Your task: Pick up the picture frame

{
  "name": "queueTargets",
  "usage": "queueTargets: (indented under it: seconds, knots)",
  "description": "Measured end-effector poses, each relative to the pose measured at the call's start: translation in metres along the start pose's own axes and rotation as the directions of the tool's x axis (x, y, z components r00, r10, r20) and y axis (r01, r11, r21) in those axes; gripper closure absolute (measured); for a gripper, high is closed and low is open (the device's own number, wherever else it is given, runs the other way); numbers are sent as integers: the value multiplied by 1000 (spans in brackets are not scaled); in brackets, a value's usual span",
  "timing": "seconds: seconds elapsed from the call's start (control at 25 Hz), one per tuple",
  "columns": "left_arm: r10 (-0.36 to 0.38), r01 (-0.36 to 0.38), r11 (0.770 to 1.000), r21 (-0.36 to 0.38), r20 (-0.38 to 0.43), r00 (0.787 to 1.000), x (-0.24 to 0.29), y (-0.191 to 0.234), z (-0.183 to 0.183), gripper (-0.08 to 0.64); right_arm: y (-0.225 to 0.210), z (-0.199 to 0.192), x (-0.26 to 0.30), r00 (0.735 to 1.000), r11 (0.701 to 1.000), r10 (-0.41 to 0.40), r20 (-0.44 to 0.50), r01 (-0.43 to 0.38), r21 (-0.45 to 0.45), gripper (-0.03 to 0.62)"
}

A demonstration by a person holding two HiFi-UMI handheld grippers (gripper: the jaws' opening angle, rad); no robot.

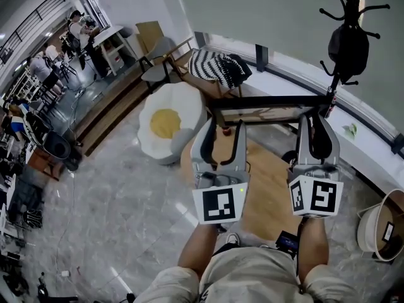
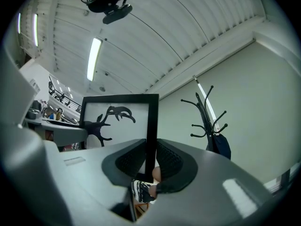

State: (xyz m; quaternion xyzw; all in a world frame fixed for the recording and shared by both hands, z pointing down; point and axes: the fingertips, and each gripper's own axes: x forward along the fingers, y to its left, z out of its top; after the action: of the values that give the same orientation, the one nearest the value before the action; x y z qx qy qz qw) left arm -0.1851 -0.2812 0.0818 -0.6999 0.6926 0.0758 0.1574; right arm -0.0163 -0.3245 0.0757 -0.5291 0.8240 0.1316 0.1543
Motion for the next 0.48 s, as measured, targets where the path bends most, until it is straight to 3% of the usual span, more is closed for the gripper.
queueTargets:
  seconds: [0.48]
  knots:
    - [-2, 2, 1000, -1, -11, 1000, -3, 2, -2, 347, 3, -2, 0, 1000, 1000, 3, -16, -3, -2, 522]
